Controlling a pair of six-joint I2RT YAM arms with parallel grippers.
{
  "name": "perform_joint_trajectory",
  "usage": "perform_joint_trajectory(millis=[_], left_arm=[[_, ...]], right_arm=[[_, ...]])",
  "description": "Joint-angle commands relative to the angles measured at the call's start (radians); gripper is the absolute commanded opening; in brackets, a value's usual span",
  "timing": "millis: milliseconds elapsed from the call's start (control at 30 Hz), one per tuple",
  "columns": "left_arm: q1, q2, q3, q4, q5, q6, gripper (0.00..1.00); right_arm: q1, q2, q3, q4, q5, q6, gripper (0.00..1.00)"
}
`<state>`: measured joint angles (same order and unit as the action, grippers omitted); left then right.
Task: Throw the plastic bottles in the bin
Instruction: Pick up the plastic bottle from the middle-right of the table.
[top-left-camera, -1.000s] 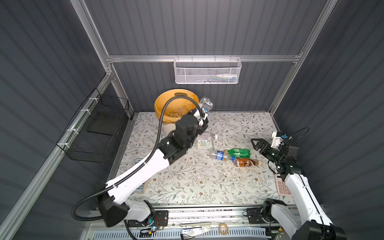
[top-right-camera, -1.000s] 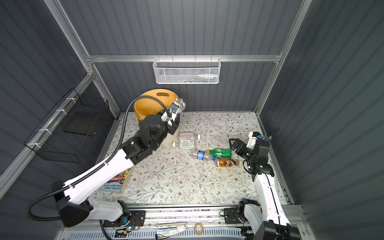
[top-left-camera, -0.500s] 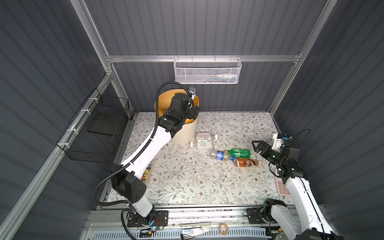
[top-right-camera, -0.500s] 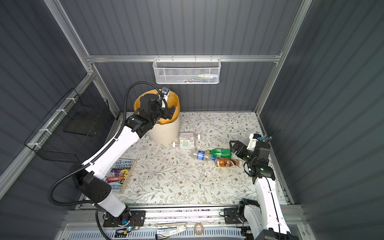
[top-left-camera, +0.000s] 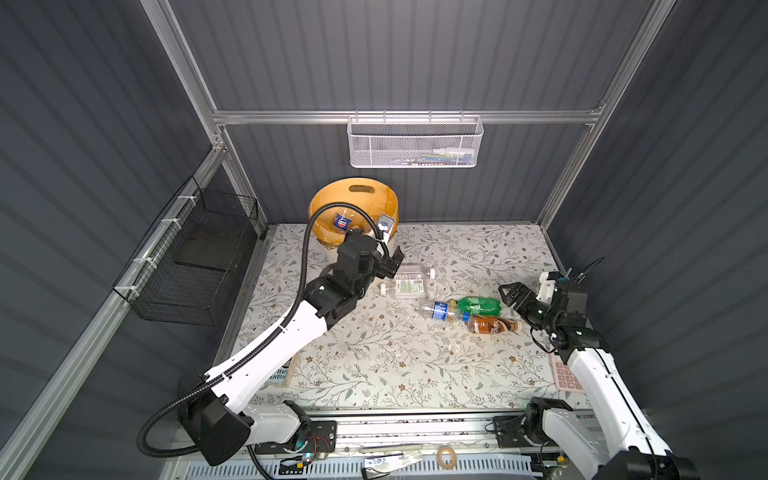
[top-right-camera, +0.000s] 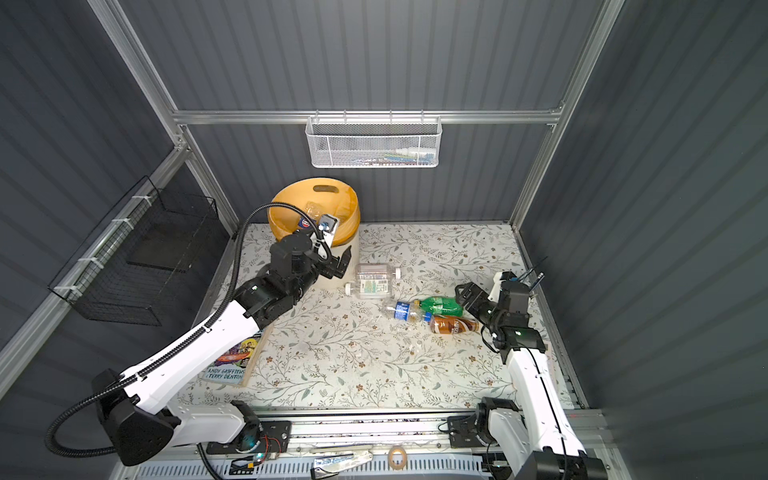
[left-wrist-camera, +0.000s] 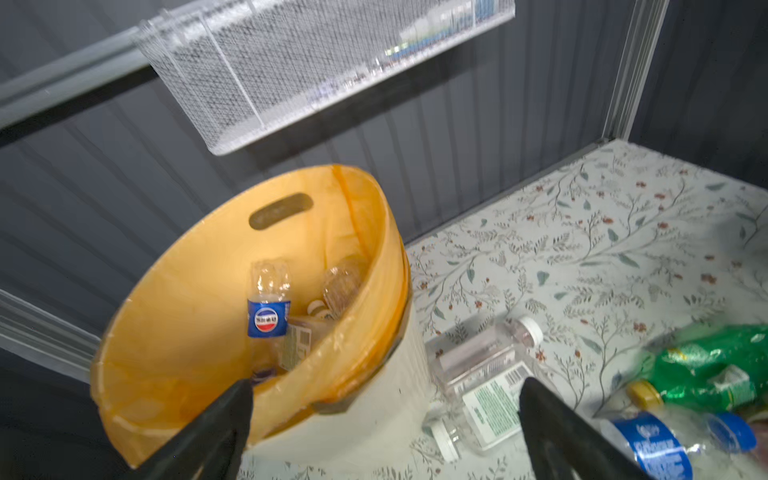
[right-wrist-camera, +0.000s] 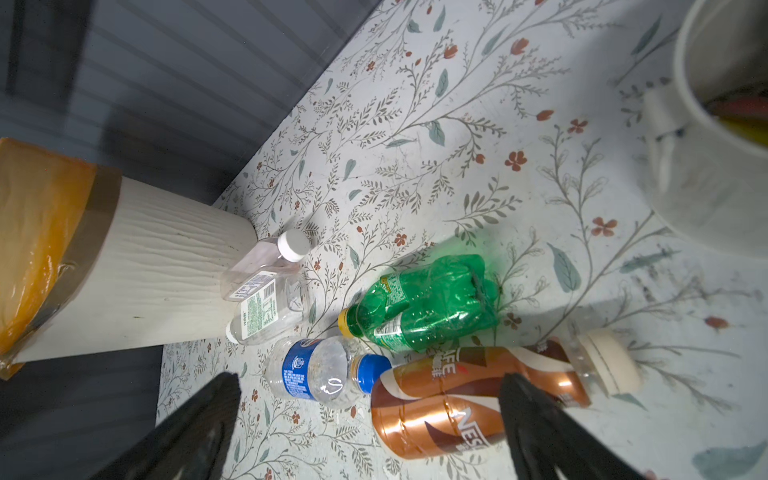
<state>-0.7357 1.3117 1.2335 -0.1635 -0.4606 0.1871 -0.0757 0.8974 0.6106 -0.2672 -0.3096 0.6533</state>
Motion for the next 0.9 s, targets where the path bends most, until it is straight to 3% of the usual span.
perform_joint_trajectory(millis=[0,233,367,867], left_arm=[[0.007,-0.067,-0.054,0.062,-0.07,-0.043,1.0],[0.007,-0.098,-0.131,0.076,-0.062,-0.08,1.0],[0.007,-0.101,-0.157,0.086,-0.056,-0.084,1.0],[0.007,-0.083,-0.187,0.088,-0.023,-0.095,1.0]], right_arm=[[0.08,-0.014,-0.036,-0.068,0.116,0.107,0.99],[0.216,-0.008,-0.101,-0.115,0.213,0.275,0.99],[0.241,-0.016,-0.13,-0.113,0.245,0.332,0.99],[0.241,0.214,-0.061,-0.042,0.293,0.302,0.98]])
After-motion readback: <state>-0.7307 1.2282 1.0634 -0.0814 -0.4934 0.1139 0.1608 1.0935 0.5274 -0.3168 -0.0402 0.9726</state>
